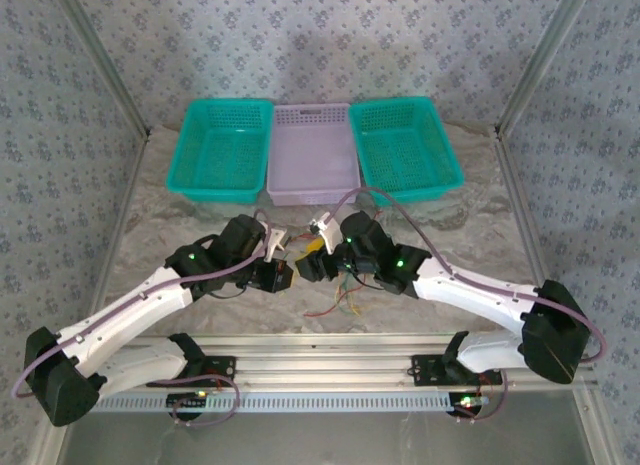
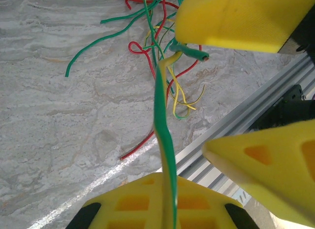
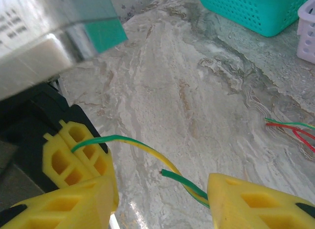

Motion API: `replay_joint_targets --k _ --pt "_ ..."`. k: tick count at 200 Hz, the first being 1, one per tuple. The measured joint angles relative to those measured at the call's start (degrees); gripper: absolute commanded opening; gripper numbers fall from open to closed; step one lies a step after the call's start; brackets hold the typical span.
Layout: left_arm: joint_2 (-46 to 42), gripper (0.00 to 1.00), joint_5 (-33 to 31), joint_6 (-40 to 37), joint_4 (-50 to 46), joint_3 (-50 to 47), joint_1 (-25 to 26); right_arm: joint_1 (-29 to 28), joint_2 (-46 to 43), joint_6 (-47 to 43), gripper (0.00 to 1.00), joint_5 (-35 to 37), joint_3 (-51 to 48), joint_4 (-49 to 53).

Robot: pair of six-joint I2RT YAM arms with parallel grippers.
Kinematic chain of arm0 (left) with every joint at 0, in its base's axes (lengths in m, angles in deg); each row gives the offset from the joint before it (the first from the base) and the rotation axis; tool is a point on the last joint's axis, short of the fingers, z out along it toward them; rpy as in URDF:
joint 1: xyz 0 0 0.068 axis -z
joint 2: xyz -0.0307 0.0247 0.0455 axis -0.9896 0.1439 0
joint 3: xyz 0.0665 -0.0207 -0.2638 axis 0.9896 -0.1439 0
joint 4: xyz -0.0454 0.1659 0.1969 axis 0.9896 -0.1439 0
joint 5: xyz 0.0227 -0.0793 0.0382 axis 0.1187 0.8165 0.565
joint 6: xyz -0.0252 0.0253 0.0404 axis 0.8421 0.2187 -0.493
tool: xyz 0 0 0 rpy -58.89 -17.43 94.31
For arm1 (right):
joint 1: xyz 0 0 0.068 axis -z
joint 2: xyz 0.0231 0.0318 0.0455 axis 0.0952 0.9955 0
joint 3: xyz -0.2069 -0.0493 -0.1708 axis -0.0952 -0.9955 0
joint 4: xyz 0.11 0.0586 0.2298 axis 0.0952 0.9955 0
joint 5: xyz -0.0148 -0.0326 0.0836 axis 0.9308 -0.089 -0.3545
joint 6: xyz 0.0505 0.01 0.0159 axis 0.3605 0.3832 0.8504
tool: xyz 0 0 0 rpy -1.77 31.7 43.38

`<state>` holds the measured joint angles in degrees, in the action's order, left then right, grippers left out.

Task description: Untangle the cables

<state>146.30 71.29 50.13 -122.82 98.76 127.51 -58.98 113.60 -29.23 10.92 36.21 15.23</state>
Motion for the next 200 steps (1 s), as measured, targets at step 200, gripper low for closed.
replay_joint_targets --k 200 --pt "0.0 0.00 1.1 0.0 1.1 1.2 0.0 0.3 -0.1 -0.5 0.25 5.4 -0.8 -4.0"
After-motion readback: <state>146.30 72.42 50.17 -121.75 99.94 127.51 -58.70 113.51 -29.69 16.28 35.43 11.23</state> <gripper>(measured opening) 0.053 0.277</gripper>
